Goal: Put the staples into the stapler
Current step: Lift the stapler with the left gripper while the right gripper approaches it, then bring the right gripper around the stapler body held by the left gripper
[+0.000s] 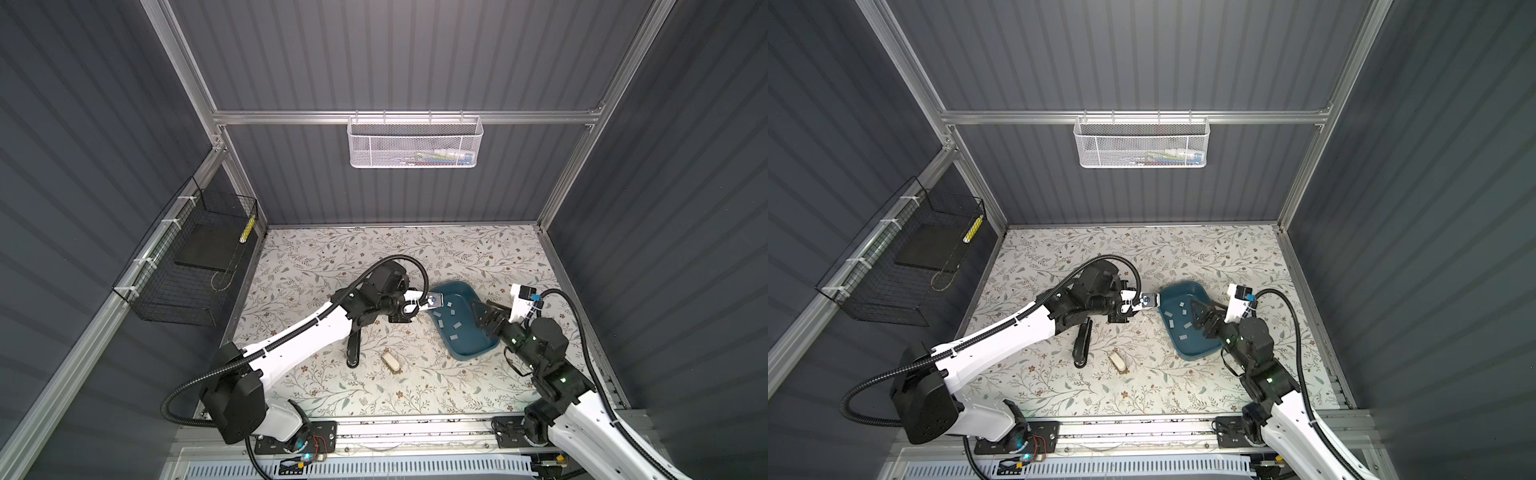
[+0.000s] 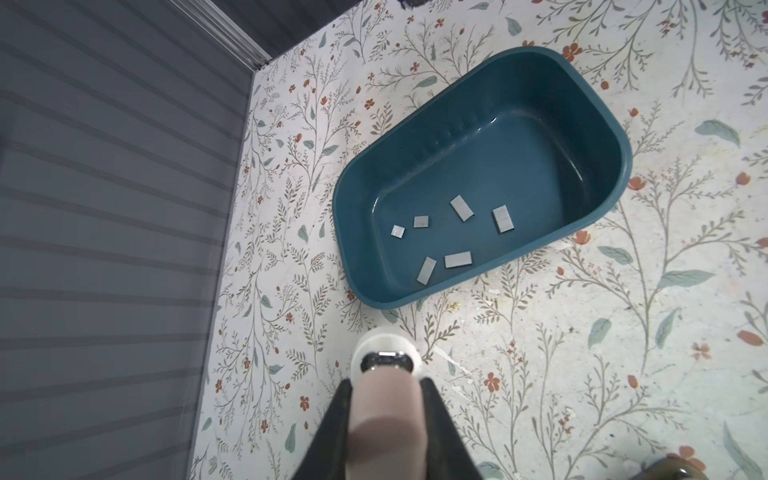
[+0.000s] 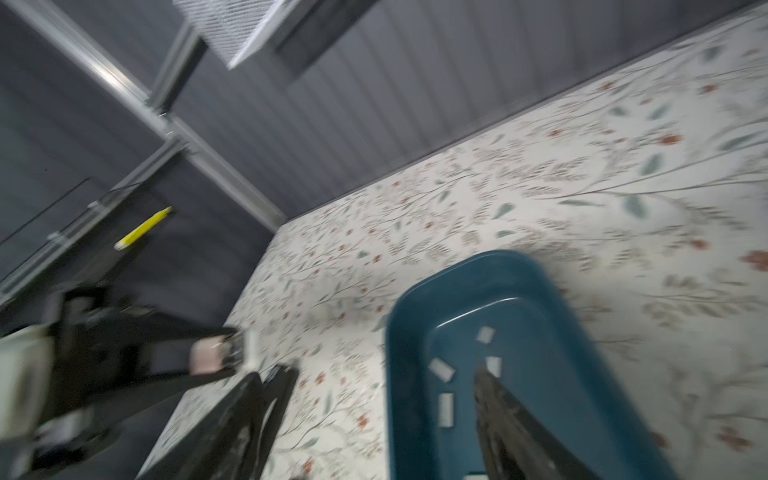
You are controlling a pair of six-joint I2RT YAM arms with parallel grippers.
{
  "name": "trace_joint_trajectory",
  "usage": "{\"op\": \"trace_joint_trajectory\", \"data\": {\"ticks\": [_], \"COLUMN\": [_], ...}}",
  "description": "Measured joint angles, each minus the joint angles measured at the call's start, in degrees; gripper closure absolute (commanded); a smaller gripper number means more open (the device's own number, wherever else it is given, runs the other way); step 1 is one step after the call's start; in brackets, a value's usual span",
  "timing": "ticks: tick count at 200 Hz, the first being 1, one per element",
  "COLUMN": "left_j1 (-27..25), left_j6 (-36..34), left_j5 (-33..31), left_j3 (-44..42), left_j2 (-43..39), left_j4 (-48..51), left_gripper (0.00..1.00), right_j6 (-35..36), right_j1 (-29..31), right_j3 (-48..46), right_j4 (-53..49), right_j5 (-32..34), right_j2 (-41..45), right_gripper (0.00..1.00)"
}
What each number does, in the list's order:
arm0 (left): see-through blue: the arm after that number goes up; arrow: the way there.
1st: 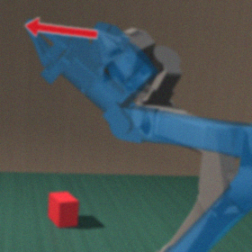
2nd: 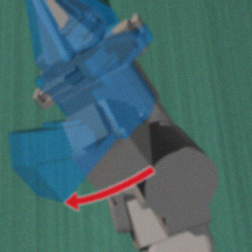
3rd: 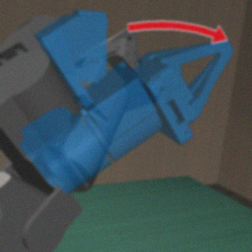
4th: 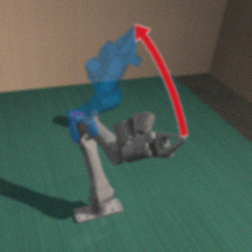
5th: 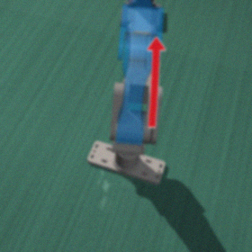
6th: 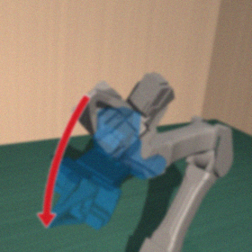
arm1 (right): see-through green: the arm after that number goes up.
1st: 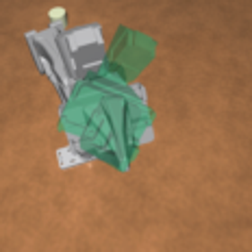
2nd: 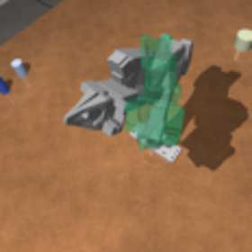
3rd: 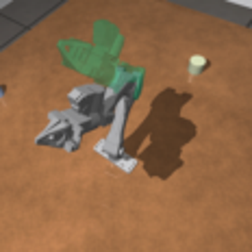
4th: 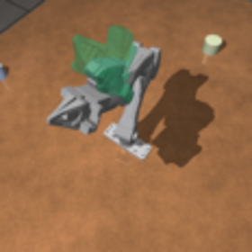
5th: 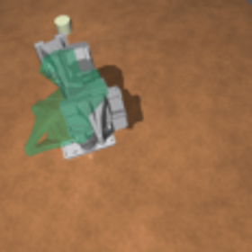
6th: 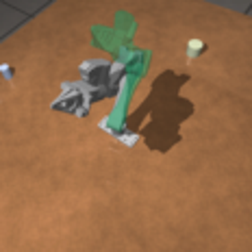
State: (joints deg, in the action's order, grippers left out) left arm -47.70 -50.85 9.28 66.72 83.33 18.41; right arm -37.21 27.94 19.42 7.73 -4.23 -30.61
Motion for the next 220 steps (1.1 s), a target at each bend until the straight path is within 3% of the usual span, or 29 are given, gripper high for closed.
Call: {"op": "trace_joint_trajectory", "data": {"ticks": [30,54,82,155,220], "left_j1": [-0.02,-0.22,-0.63,-0.63,-0.59], "left_j6": [-0.07,-0.24,-1.18,-1.42,-1.2], "left_j5": [5.42,8.96,11.34,11.8,11.39], "left_j3": [0.09,0.09,0.09,0.09,0.07], "left_j2": [0.61,0.57,0.57,0.55,-0.55], "left_j4": [1.49,1.73,1.97,2.14,2.29], "left_gripper": [1.0,1.0,1.0,1.0,1.0], "right_j6": [-3.04,-4.94,-6.32,-7.96,-9.44], "right_j1": [6.21,7.63,9.14,13.38,16.57], "right_j3": [2.38,3.61,4.55,4.83,4.72], "right_j4": [-0.11,0.83,1.75,6.4,10.97], "right_j5": [-0.33,-0.74,-0.98,-0.35,3.72], "right_j2": [-1.64,-6.95,-12.92,-18.27,-21.81], "right_gripper": [0.33,0.43,0.48,0.53,0.68]}}
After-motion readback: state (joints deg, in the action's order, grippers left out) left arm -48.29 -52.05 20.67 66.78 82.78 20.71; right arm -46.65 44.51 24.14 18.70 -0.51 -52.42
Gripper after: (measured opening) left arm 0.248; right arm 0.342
